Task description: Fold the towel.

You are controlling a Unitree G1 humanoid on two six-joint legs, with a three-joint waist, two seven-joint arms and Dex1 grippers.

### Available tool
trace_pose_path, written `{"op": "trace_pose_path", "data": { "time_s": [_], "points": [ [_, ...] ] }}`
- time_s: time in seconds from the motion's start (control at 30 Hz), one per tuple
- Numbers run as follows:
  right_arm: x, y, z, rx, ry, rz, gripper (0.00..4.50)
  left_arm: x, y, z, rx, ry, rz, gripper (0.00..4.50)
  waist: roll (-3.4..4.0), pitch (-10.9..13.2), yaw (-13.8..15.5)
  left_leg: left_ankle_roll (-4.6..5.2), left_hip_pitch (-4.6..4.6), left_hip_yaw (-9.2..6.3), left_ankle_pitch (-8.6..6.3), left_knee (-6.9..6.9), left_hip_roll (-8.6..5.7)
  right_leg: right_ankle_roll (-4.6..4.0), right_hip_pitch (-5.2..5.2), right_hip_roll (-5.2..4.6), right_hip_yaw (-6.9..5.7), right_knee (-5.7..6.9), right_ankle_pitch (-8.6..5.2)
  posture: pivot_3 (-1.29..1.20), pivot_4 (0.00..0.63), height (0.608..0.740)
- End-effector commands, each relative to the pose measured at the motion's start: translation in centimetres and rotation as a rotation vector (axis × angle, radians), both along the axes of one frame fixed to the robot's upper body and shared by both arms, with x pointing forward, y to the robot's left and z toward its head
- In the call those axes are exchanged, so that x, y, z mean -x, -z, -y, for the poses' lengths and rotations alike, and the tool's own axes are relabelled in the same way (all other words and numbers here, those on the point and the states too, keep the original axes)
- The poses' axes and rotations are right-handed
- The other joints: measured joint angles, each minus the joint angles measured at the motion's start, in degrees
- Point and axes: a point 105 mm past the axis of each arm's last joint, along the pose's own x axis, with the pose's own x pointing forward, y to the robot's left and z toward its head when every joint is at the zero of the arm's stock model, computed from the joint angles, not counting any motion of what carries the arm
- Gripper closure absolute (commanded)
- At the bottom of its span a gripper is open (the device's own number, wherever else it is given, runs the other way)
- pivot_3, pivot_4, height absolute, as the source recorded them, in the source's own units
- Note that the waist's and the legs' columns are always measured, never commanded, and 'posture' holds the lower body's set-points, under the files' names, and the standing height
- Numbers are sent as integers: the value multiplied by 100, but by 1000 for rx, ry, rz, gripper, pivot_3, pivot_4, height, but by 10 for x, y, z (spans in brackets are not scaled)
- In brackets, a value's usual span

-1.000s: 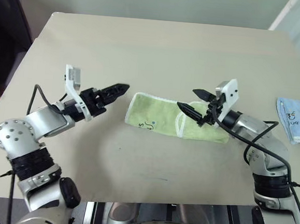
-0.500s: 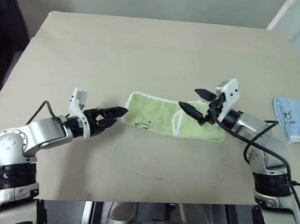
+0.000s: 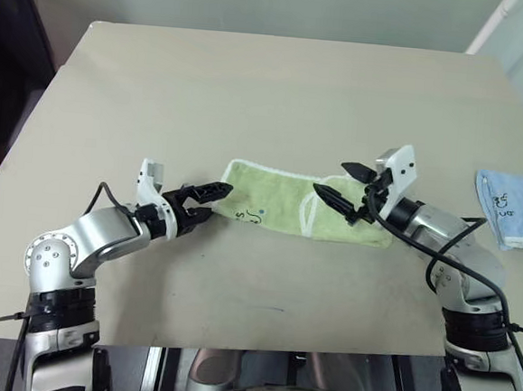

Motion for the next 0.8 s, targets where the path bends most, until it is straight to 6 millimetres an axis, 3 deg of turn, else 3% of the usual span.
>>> {"op": "trace_pose_path", "data": {
  "time_s": [0.03, 0.37, 0.5, 0.63, 0.8],
  "points": [
    [0, -13, 5, -7, 23, 53, 0, -2, -3, 7, 39, 13, 12, 930, -2, 1, -2, 0, 0, 0, 0, 0, 2, 7, -1, 2, 0, 0, -4, 0, 150, 740],
    [-2, -9, 7, -1, 43, 48, 0, -3, -7, 5, 61, 16, 32, 4399, -9, 6, -10, -18, 0, 4, -1, -6, 19, -18, -7, 18, -1, -4, 9, 0, 150, 740],
    [0, -9, 8, -2, 41, 47, 0, -3, -12, 4, 63, 31, 57, 4483, -11, 6, -10, -19, 0, 5, -1, -5, 20, -17, -7, 18, -1, -6, 9, 0, 150, 740],
    [2, -16, 12, -16, 38, 64, 0, 2, -38, 18, 104, 178, 196, 4483, -21, 13, -1, -17, -2, 2, -3, -5, 21, -19, -9, 19, -1, -4, 9, 0, 150, 740],
    [4, -23, 24, -18, 70, 86, 0, 7, -49, 28, 48, 313, 234, 4483, -24, 14, -13, -18, -2, 3, -5, -5, 21, -20, -9, 17, 1, -5, 10, 0, 150, 740]
  ]
}}
